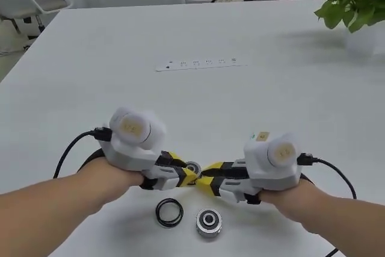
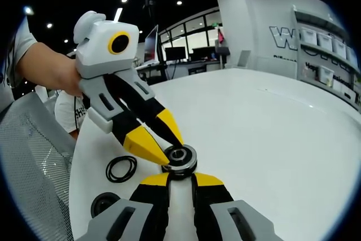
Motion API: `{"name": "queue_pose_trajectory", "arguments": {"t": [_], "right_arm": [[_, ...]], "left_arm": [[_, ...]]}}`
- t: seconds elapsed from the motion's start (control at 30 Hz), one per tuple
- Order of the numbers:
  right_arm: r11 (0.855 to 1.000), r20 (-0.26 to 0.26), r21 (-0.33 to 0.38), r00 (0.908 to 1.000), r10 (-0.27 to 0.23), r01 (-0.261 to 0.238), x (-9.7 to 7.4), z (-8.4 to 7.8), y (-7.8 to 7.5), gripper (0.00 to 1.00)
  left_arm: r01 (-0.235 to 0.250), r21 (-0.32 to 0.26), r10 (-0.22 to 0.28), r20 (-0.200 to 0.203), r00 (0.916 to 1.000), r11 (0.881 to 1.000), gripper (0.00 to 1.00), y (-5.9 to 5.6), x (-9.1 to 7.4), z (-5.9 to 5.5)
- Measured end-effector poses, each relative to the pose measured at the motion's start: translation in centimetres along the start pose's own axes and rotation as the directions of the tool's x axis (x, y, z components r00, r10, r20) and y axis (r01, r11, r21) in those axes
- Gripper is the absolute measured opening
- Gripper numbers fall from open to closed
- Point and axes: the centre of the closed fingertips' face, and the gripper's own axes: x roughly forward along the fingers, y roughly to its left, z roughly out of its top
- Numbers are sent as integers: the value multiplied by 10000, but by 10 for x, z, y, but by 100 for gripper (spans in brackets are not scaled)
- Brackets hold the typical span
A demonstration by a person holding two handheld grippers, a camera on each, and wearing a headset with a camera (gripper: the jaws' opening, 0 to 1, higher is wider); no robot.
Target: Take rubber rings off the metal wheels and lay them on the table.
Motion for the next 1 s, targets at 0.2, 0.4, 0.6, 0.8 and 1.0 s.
{"name": "queue_pose_trajectory", "arguments": {"t": [0.2, 0.4, 0.6, 0.8, 1.0], "right_arm": [[10000, 23, 7, 10000, 18, -18, 0, 0, 0, 12], [10000, 25, 26, 10000, 10, -10, 0, 0, 0, 12], [10000, -53, 40, 10000, -7, 7, 0, 0, 0, 12], [9999, -207, 115, 9997, -88, 91, 0, 0, 0, 11], [9996, -274, 284, 9996, -76, 84, -1, -1, -1, 7]], "left_arm": [[-242, 877, 261, -206, 9994, 9959, 8, 0, 3, 0], [-303, 909, 319, -160, 9994, 9954, 8, 1, 2, 0], [-402, 870, 416, -143, 9990, 9954, 8, 1, 2, 0], [-485, 844, 497, -130, 9987, 9953, 8, 2, 2, 0], [-550, 811, 558, -79, 9984, 9952, 8, 2, 1, 0]]}}
